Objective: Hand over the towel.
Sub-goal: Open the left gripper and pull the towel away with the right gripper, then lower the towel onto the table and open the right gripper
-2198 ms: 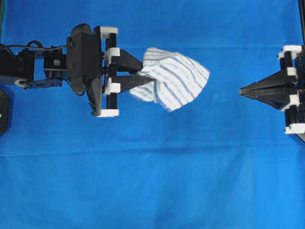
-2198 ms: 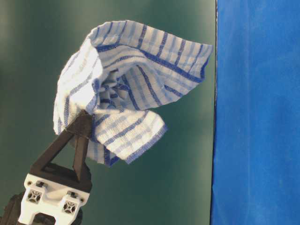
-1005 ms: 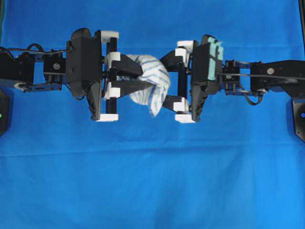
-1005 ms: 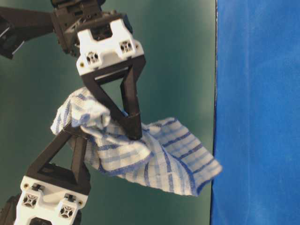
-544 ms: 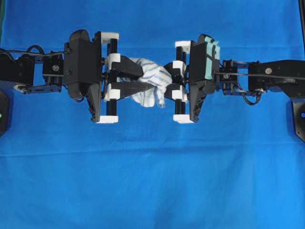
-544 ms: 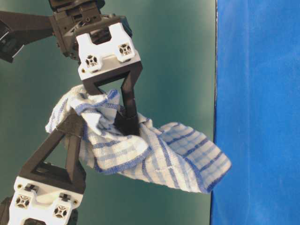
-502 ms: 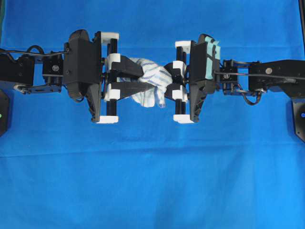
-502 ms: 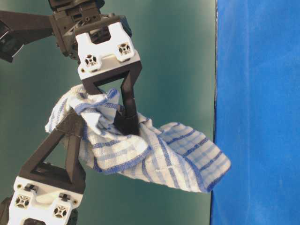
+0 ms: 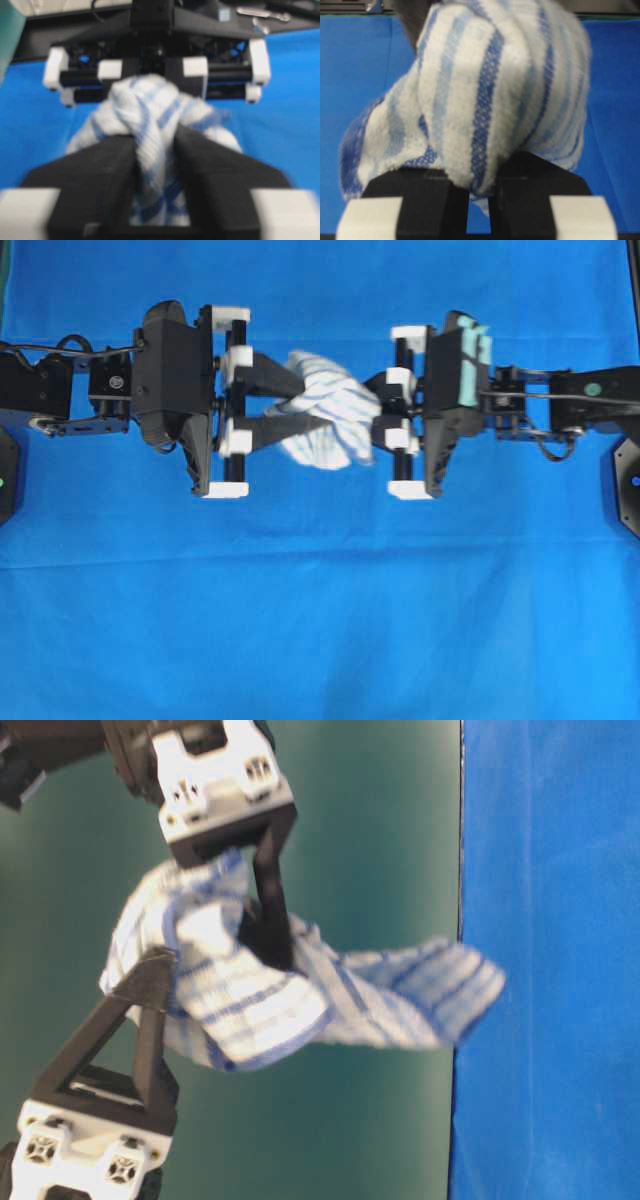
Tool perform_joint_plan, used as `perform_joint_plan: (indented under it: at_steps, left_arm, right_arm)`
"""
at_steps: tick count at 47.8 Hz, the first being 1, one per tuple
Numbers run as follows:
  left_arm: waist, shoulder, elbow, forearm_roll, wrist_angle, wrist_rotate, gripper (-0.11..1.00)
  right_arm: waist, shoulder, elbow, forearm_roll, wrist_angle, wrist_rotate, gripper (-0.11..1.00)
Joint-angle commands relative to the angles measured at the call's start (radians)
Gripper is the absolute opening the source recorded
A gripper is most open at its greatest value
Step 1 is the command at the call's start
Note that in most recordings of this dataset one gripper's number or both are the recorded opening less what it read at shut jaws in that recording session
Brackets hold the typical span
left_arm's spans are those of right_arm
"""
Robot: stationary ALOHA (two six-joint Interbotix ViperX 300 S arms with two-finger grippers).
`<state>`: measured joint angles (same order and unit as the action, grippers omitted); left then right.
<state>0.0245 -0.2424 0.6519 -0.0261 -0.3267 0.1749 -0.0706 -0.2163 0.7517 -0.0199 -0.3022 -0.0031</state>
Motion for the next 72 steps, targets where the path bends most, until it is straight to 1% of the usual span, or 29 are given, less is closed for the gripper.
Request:
perform_joint_plan:
  at_steps: [1, 3, 4, 7, 10, 12, 21, 26, 41, 46, 55, 60, 66, 72]
  left_arm:
    - [-0.002, -0.035, 0.002, -0.003, -0.017, -0.003, 0.38]
    - [-0.002, -0.043, 0.009, -0.003, -0.018, -0.003, 0.5]
    - [-0.002, -0.048, 0.014, -0.003, -0.018, -0.002, 0.58]
    - [0.0, -0.069, 0.031, -0.003, -0.018, -0.002, 0.74]
    - [0.002, -0.101, 0.06, -0.003, -0.02, -0.003, 0.87]
    - [0.002, -0.126, 0.078, -0.003, -0.02, -0.003, 0.92]
    - [0.002, -0.238, 0.166, -0.003, -0.034, -0.006, 0.92]
    - [0.002, -0.278, 0.192, -0.003, -0.041, -0.005, 0.92]
    - [0.002, -0.288, 0.198, -0.003, -0.048, -0.005, 0.92]
    - [0.002, -0.287, 0.196, -0.003, -0.048, -0.005, 0.92]
    - [0.002, -0.284, 0.195, -0.003, -0.052, -0.005, 0.92]
    - [0.002, -0.284, 0.195, -0.003, -0.054, -0.005, 0.92]
    - [0.002, -0.282, 0.195, -0.003, -0.054, -0.005, 0.92]
    - [0.002, -0.284, 0.195, -0.003, -0.054, -0.005, 0.92]
  right_arm:
    - [0.011, -0.057, 0.014, 0.005, -0.005, 0.002, 0.11]
    - [0.014, -0.077, 0.029, 0.005, -0.005, 0.002, 0.11]
    - [0.015, -0.087, 0.037, 0.006, -0.005, 0.002, 0.11]
    - [0.018, -0.121, 0.064, 0.011, -0.005, 0.002, 0.11]
    - [0.021, -0.156, 0.092, 0.017, -0.005, 0.002, 0.11]
    - [0.021, -0.179, 0.11, 0.02, 0.0, 0.003, 0.11]
    - [0.025, -0.288, 0.17, 0.023, 0.055, 0.003, 0.11]
    - [0.025, -0.31, 0.179, 0.025, 0.064, 0.003, 0.11]
    - [0.025, -0.311, 0.178, 0.025, 0.069, 0.003, 0.11]
    - [0.023, -0.301, 0.17, 0.029, 0.097, 0.015, 0.11]
    - [-0.005, -0.216, 0.12, 0.029, 0.196, 0.034, 0.11]
    - [-0.017, -0.121, 0.06, 0.026, 0.296, 0.029, 0.11]
    - [-0.021, 0.005, -0.037, 0.02, 0.44, 0.02, 0.11]
    - [-0.029, 0.117, -0.106, 0.014, 0.526, 0.02, 0.11]
